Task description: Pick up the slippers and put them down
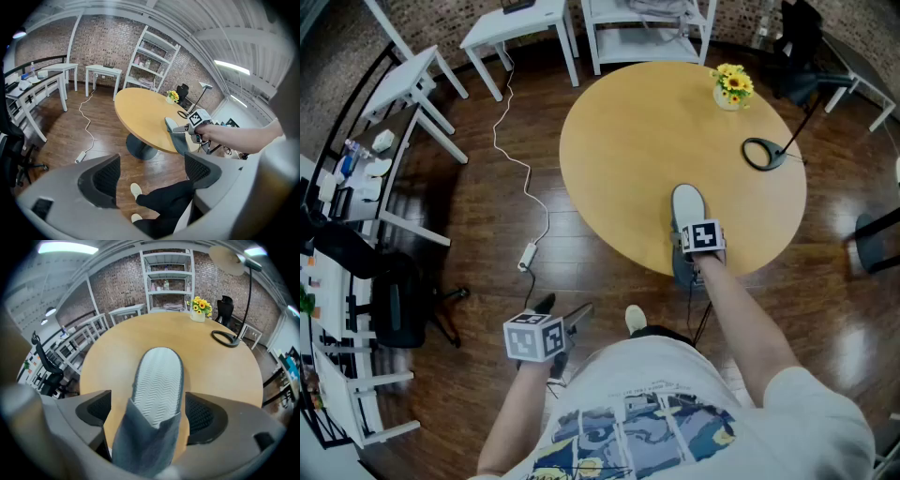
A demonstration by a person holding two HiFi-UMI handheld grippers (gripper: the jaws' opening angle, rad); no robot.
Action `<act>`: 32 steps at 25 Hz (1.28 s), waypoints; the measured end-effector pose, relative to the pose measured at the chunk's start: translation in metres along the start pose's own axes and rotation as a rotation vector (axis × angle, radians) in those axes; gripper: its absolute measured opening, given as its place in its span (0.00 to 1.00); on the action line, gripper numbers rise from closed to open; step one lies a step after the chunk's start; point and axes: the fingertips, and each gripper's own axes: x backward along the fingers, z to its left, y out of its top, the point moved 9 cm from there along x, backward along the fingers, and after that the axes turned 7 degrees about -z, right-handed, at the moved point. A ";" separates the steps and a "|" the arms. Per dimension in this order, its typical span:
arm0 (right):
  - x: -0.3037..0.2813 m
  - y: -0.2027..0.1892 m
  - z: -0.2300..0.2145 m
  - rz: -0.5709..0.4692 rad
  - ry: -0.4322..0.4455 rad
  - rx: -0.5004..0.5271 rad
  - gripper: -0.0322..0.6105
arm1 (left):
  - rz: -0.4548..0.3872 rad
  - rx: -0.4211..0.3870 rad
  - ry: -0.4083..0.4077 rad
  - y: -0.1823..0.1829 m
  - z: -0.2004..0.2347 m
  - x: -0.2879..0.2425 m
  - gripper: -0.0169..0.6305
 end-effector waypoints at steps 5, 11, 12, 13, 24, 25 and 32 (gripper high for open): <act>-0.043 -0.023 -0.014 0.086 -0.019 0.041 0.84 | -0.029 0.062 0.045 -0.002 0.003 -0.006 0.69; -0.028 -0.025 -0.012 0.087 0.037 0.061 0.81 | -0.056 0.137 0.103 -0.021 0.019 0.020 0.69; -0.020 -0.022 -0.011 0.080 0.037 0.079 0.80 | -0.060 0.140 0.105 -0.025 0.020 0.025 0.69; -0.010 -0.021 -0.008 0.074 0.046 0.093 0.80 | -0.063 0.136 0.105 -0.030 0.019 0.031 0.69; 0.232 -0.125 -0.016 -0.120 0.005 0.047 0.80 | -0.002 -0.023 -0.093 -0.162 -0.042 0.096 0.69; 0.251 -0.141 -0.020 -0.132 -0.003 0.031 0.80 | 0.015 -0.040 -0.113 -0.174 -0.047 0.094 0.69; 0.336 -0.249 -0.152 -0.117 -0.175 -0.143 0.80 | 0.150 -0.239 -0.257 -0.175 -0.156 0.041 0.69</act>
